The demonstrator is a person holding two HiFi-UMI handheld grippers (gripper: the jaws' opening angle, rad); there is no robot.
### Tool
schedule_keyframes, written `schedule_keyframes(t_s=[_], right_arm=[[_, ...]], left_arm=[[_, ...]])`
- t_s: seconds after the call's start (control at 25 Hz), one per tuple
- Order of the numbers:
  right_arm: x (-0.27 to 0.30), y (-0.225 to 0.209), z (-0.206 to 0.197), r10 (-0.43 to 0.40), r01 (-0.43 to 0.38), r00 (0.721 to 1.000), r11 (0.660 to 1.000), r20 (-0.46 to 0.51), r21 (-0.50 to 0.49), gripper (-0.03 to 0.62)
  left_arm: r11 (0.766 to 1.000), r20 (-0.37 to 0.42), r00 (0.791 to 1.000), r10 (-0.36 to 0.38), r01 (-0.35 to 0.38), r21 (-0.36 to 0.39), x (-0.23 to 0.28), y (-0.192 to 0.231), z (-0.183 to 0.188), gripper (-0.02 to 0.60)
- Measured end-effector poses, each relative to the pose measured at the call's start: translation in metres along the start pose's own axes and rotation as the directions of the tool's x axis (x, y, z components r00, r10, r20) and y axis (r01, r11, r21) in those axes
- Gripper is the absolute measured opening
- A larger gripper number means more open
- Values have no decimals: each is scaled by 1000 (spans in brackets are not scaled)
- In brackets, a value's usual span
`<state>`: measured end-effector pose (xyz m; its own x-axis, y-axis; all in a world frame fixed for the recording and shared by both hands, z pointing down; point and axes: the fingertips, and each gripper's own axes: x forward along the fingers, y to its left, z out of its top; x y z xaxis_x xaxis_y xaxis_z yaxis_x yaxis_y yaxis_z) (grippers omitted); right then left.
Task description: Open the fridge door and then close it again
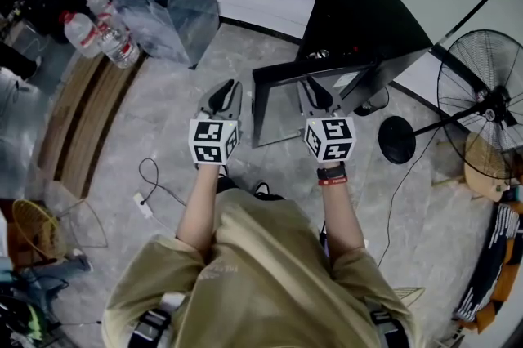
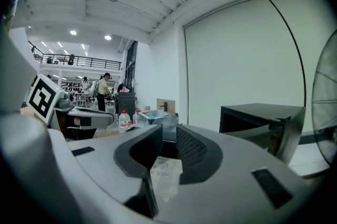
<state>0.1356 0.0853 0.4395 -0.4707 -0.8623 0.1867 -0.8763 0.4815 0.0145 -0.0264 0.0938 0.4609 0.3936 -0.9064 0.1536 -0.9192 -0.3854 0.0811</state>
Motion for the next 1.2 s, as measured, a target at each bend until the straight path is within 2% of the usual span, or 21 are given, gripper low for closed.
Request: schedule_keyframes(t_s=[0.12,0.48,0.76,0.88,1.2], right_arm=[[-2,0,-1,-20,19,999,999,25,30,79],[-7,5,-8,-33,27,998,996,60,83,41],[-2,11,-6,-12,7,998,997,68,72,32],[1,13,-8,10,-12,999,999,46,46,32],[11,34,-18,132,-144,987,980,-88,-140,34]], left_arm=[[1000,18,1000,11,-11,16,-1,-2,3,54],[1000,46,999,0,0,-5,-3,-8,0,32],[1000,57,998,-3,4,-8,-4,-9,2,29],[1000,51,999,-9,9,-4,-3,-11,-1,29],[1000,30,999,-16,17,-19,-6,-7,-19,31]])
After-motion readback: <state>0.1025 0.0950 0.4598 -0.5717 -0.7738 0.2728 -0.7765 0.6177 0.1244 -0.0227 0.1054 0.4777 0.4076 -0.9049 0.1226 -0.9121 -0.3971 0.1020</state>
